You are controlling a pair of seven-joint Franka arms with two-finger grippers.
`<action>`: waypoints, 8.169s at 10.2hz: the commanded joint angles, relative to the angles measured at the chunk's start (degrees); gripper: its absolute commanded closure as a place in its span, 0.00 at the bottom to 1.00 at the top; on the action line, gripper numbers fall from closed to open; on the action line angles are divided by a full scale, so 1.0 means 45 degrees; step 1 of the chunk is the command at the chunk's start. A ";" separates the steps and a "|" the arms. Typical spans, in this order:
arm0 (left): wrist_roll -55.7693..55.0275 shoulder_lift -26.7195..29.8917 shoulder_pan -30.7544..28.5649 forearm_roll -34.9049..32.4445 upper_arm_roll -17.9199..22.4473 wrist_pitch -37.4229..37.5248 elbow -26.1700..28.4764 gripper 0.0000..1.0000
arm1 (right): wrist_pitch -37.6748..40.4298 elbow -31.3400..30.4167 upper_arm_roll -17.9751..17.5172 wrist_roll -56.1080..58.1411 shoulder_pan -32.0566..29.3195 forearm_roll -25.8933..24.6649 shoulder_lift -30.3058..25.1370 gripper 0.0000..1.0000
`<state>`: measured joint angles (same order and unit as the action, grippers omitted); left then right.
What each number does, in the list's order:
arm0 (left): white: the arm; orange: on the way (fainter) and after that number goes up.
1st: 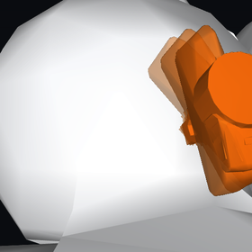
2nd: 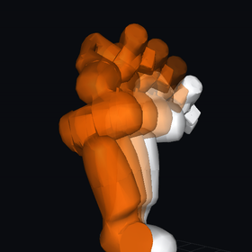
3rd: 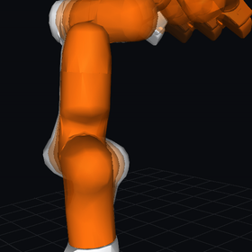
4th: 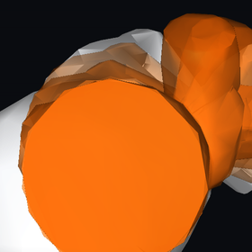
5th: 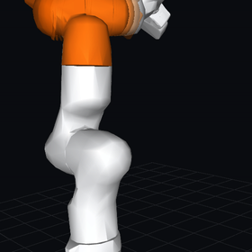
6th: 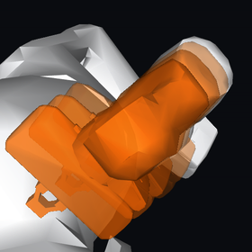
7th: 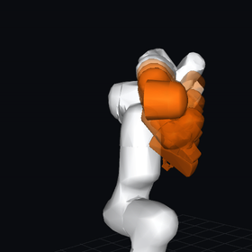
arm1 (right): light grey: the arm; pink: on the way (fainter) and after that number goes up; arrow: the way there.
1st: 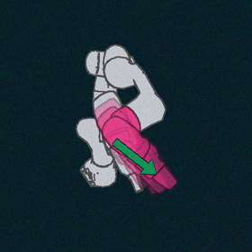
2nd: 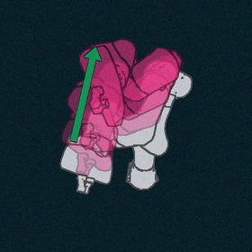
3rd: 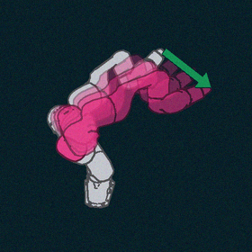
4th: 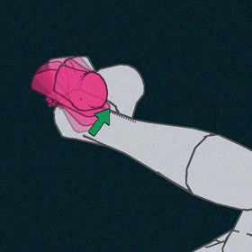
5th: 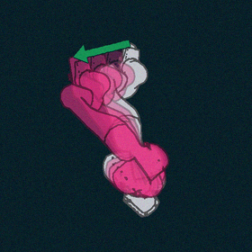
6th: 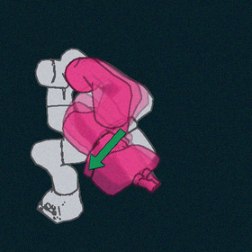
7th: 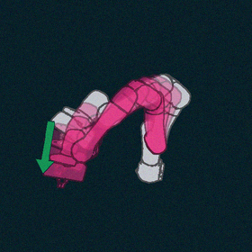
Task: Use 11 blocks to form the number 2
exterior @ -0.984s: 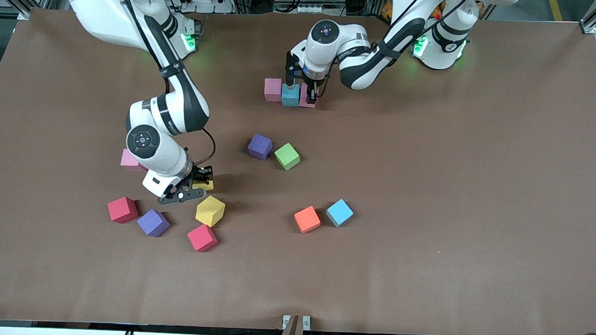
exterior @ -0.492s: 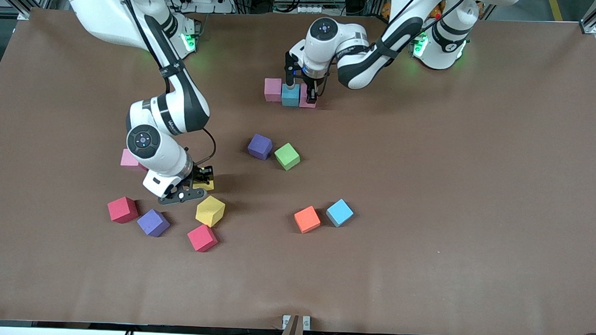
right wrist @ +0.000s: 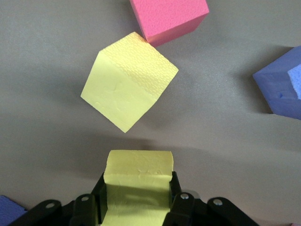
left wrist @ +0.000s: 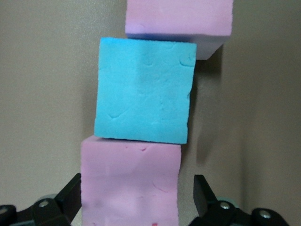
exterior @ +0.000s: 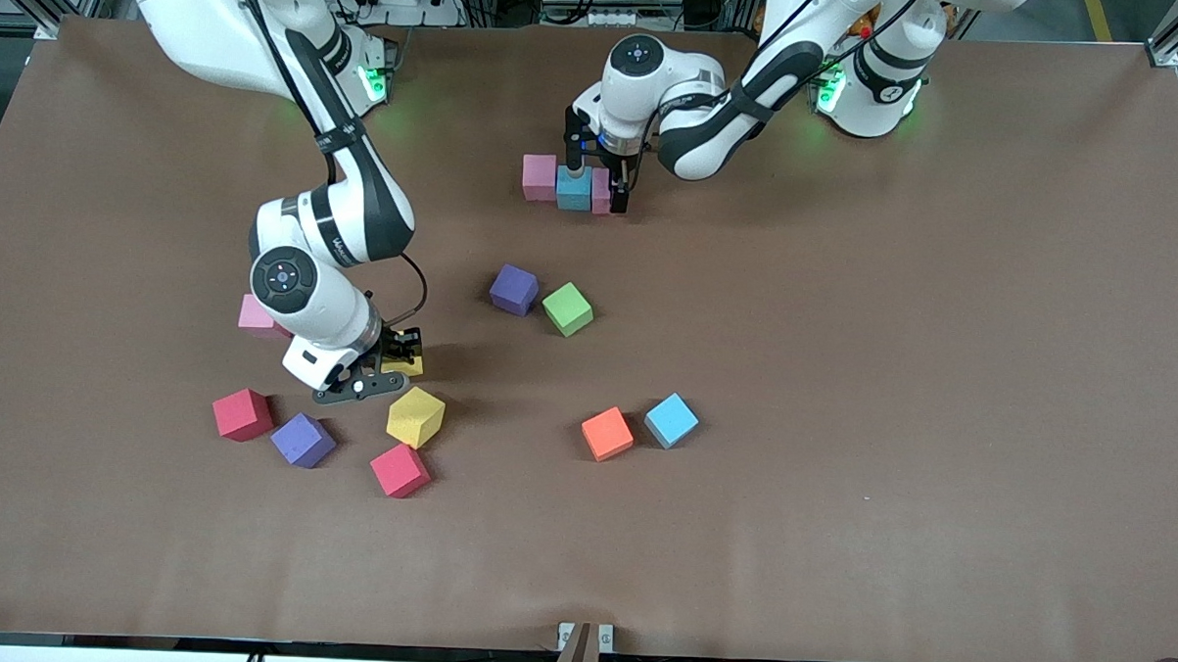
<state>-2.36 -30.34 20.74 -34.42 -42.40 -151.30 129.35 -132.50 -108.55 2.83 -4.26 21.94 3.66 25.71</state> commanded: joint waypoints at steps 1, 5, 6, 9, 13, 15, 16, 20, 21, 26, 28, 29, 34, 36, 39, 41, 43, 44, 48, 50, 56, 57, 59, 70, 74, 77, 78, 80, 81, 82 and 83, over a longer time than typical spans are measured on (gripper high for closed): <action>-0.0375 0.0043 0.0079 -0.0419 -0.0011 -0.0069 -0.0151 0.00 | 0.0265 0.0020 -0.0043 -0.0148 0.0006 0.0203 -0.0206 1.00; -0.0316 0.0648 -0.0368 -0.0419 -0.0519 0.0029 -0.0131 0.00 | 0.1084 0.0137 -0.0062 -0.0575 0.0239 0.0203 -0.0439 1.00; -0.0200 0.0823 -0.0505 -0.0419 -0.0674 0.0029 -0.0112 0.00 | 0.1143 0.0137 -0.0062 -0.1003 0.0492 0.0203 -0.0479 1.00; -0.0102 0.0962 -0.1714 -0.0419 -0.1882 0.0261 -0.0014 0.00 | 0.1766 0.0118 -0.0062 -0.1903 0.1020 0.0203 -0.0849 1.00; 0.0034 0.1255 -0.5299 -0.0399 -0.5430 0.1979 0.0044 0.00 | 0.2374 -0.0524 -0.0744 -0.4205 0.1782 0.0203 -0.1727 1.00; 0.0267 0.1177 -0.7914 -0.0399 -0.7850 0.3400 0.0161 0.00 | 0.2394 -0.0838 -0.1639 -0.5843 0.1803 0.0203 -0.2176 1.00; 0.0482 0.1119 -0.9108 -0.0380 -0.8694 0.3717 0.0258 0.00 | 0.2491 -0.0897 -0.2050 -0.6528 0.1803 0.0203 -0.2256 1.00; 0.1574 0.1079 -1.1690 -0.0360 -0.9910 0.4615 0.0396 0.00 | 0.2317 -0.1053 -0.3360 -0.8367 0.1803 0.0184 -0.2296 1.00; 0.2100 0.1079 -1.2742 -0.0186 -1.0533 0.4870 0.0377 0.00 | 0.2296 -0.1054 -0.3672 -0.8738 0.1803 0.0184 -0.2296 1.00; 0.3512 0.1000 -1.6478 0.0011 -1.1281 0.5536 0.0221 0.00 | 0.1109 -0.1132 -0.4574 -1.0477 0.2367 0.0164 -0.1868 1.00; 0.3357 0.1040 -1.7417 0.0030 -1.1204 0.5672 -0.0149 0.00 | 0.0249 -0.1074 -0.4555 -1.0870 0.3030 -0.0011 -0.1225 1.00; 0.3394 0.1021 -1.8059 0.0031 -1.1164 0.6079 -0.0499 0.00 | 0.0187 -0.0880 -0.4535 -1.0871 0.3324 -0.0205 -0.0815 1.00; 0.3238 0.1313 -1.8202 -0.0340 -0.8708 0.7316 -0.3485 0.00 | 0.0226 0.1112 -0.3891 -1.0851 0.4439 -0.1221 0.1295 1.00; 0.2774 0.1080 -1.8105 -0.0048 -0.7574 0.6362 -0.4134 0.00 | 0.0207 0.1406 -0.3735 -1.0890 0.4673 -0.1418 0.1764 1.00; -0.0385 0.0220 -1.6298 -0.0516 -0.6134 0.3588 -0.4192 0.00 | 0.0187 0.1485 -0.3558 -1.1572 0.5122 -0.1828 0.2040 1.00; -0.0590 -0.0304 -1.5917 -0.0341 -0.5949 0.2613 -0.4351 0.00 | 0.0187 0.1466 -0.3558 -1.2002 0.5454 -0.1828 0.2021 1.00; -0.0706 -0.1045 -1.4693 -0.0631 -0.5872 0.1751 -0.4195 0.00 | 0.0187 0.1466 -0.3539 -1.2159 0.5611 -0.1847 0.2021 1.00; -0.1074 -0.1088 -1.4261 -0.1194 -0.5794 0.1631 -0.4078 0.00 | 0.0187 0.1446 -0.3539 -1.2160 0.5631 -0.1906 0.2021 1.00; -0.2478 -0.2005 -1.1958 -0.5117 -0.4450 0.0385 -0.3941 0.00 | 0.0167 0.1407 -0.3539 -1.2179 0.5612 -0.2258 0.2060 1.00; -0.3010 -0.2336 -1.1251 -0.8150 -0.3572 -0.0394 -0.3823 0.00 | 0.0167 0.1407 -0.3539 -1.2335 0.5612 -0.2258 0.2099 1.00; -0.8803 -0.3158 -0.9649 -1.1258 -0.1789 -0.3916 -0.4251 0.00 | -0.0126 0.1407 -0.3558 -1.2687 0.5612 -0.2609 0.2275 1.00; -0.9044 -0.3430 -0.9318 -1.1258 -0.1518 -0.4071 -0.4465 0.00 | -0.0126 0.1407 -0.3558 -1.2842 0.5612 -0.2609 0.2275 0.85; -0.9183 -0.3705 -0.9061 -1.1297 -0.1106 -0.5335 -0.4623 0.00 | -0.0126 0.1407 -0.3558 -1.2902 0.5612 -0.2648 0.2275 0.73; -0.9086 -0.5056 -0.7342 -1.2449 0.1082 -0.7686 -0.7182 0.00 | -0.0048 0.1426 -0.3558 -1.2941 0.5554 -0.3215 0.2061 0.00; -0.9203 -0.2872 -0.7907 -1.2373 0.0791 -0.7686 -0.6443 0.00 | 0.0069 0.1447 -0.3617 -1.3312 0.5184 -0.3098 0.1379 0.00; -1.0488 -0.1135 -0.8143 -1.1945 0.0574 -0.7608 -0.5274 0.00 | 0.0790 0.1388 -0.3636 -1.3119 0.4249 -0.3098 0.0441 0.00; -1.0840 -0.0355 -0.8105 -1.1362 0.0555 -0.7492 -0.4592 0.00 | 0.0792 0.1271 -0.3636 -1.3059 0.3761 -0.3098 0.0265 0.00; -1.0902 0.0606 -0.8162 -1.0481 0.0458 -0.7432 -0.3845 0.00 | 0.0986 0.1017 -0.3636 -1.3020 0.2571 -0.3098 -0.0048 0.00; -1.0902 0.0823 -0.8317 -1.0264 0.0225 -0.7336 -0.3688 0.00 | 0.1181 0.0997 -0.3636 -1.2459 0.1908 -0.3098 -0.0088 0.00; -1.0960 0.0961 -0.8648 -1.0185 -0.0280 -0.7141 -0.3551 0.00 | 0.1396 0.1016 -0.3636 -1.1660 0.1185 -0.3098 -0.0108 0.00; -1.1599 0.1252 -0.8941 -1.0146 -0.0633 -0.6965 -0.3201 0.00 | 0.1610 0.1055 -0.3656 -1.0975 0.0559 -0.3098 -0.0108 0.00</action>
<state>-51.29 -28.68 -16.90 -81.14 -42.80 -184.28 111.13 -126.29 -101.99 -12.63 -56.71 28.23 -9.33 27.15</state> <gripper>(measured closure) 0.000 0.000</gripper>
